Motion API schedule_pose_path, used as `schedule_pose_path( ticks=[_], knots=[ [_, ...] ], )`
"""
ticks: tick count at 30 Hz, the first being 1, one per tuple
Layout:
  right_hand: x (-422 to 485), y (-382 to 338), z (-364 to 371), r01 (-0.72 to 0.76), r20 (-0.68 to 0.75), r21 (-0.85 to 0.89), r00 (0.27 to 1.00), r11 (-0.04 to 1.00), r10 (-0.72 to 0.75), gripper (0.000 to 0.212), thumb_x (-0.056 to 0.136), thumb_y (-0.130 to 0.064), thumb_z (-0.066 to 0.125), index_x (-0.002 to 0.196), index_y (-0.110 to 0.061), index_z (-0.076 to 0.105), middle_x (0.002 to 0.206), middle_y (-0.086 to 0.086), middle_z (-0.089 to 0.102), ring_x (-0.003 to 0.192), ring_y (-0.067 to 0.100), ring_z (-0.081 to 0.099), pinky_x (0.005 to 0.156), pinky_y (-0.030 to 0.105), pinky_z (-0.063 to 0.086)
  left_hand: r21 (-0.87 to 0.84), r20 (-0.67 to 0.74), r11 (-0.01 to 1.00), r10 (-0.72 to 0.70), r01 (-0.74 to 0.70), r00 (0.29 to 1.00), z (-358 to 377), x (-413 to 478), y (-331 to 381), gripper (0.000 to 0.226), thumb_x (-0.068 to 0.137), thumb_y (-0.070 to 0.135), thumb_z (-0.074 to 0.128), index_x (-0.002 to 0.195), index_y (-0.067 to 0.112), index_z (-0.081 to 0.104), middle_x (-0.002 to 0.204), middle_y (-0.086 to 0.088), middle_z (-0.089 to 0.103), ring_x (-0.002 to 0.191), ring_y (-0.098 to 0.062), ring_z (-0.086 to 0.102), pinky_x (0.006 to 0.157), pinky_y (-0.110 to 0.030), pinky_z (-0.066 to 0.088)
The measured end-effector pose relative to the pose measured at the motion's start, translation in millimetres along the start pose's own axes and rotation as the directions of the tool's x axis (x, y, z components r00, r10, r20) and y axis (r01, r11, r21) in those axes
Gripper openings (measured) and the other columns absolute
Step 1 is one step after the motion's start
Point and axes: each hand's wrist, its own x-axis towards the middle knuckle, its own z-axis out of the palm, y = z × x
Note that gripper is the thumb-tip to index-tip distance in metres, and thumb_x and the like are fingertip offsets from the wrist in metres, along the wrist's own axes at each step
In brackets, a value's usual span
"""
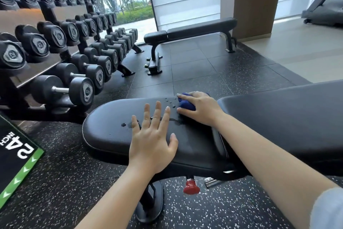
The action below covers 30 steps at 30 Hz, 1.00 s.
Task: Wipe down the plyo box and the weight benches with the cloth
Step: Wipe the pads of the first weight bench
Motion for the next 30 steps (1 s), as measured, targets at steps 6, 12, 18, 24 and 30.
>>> schedule_pose_path(
  ticks=[6, 12, 18, 24, 30],
  knots=[
    [-103, -40, -5, 0.204, -0.112, -0.017, 0.972, 0.979, -0.205, 0.069, 0.072, -0.071, 0.032, 0.130, -0.040, 0.051, 0.135, -0.007, 0.053, 0.131, 0.029, 0.042, 0.099, 0.057, 0.031, -0.255, -0.006, 0.967, -0.013, 0.011, 1.000, -3, -4, -8, 0.080, 0.071, 0.054, 0.006, 0.145, 0.025, -0.007, 0.152, 0.004, -0.016, 0.137, -0.012, -0.022, 0.107, -0.035, -0.018],
    [-67, -54, 1, 0.188, -0.115, -0.136, 0.972, 0.973, -0.204, 0.060, 0.079, -0.065, 0.037, 0.132, -0.040, 0.048, 0.129, -0.005, 0.058, 0.125, 0.032, 0.048, 0.092, 0.060, 0.040, -0.010, -0.105, 0.997, 0.074, -0.075, 0.992, -2, -14, -77, 0.067, 0.080, 0.039, 0.034, 0.142, 0.013, 0.031, 0.152, -0.011, 0.022, 0.141, -0.027, 0.005, 0.101, -0.064, 0.013],
    [27, -51, 11, 0.056, 0.045, -0.155, 0.998, 0.986, -0.050, 0.058, 0.088, -0.062, 0.042, 0.142, -0.046, 0.027, 0.145, -0.010, 0.039, 0.135, 0.020, 0.031, 0.108, 0.052, 0.024, 0.041, -0.106, 0.997, 0.076, -0.072, 0.991, -2, -9, -77, 0.067, 0.078, 0.041, 0.036, 0.139, 0.013, 0.041, 0.148, -0.008, 0.032, 0.136, -0.035, 0.025, 0.099, -0.064, 0.021],
    [-27, -53, 5, 0.184, -0.035, -0.089, 0.982, 0.979, -0.188, 0.063, 0.080, -0.070, 0.038, 0.137, -0.044, 0.039, 0.136, -0.011, 0.049, 0.129, 0.017, 0.041, 0.102, 0.048, 0.032, 0.016, -0.113, 0.999, 0.049, -0.047, 0.992, -2, -9, -77, 0.068, 0.078, 0.042, 0.035, 0.141, 0.015, 0.038, 0.149, -0.006, 0.030, 0.137, -0.033, 0.023, 0.101, -0.060, 0.017],
    [-91, -53, 8, 0.406, -0.251, -0.075, 0.876, 0.911, -0.412, 0.056, 0.076, -0.062, 0.045, 0.123, -0.034, 0.059, 0.115, -0.005, 0.066, 0.106, 0.026, 0.062, 0.081, 0.051, 0.049, 0.015, -0.124, 0.999, 0.037, -0.035, 0.992, -2, -10, -77, 0.069, 0.078, 0.042, 0.035, 0.141, 0.014, 0.038, 0.149, -0.007, 0.030, 0.137, -0.033, 0.022, 0.101, -0.061, 0.020]
  ],
)
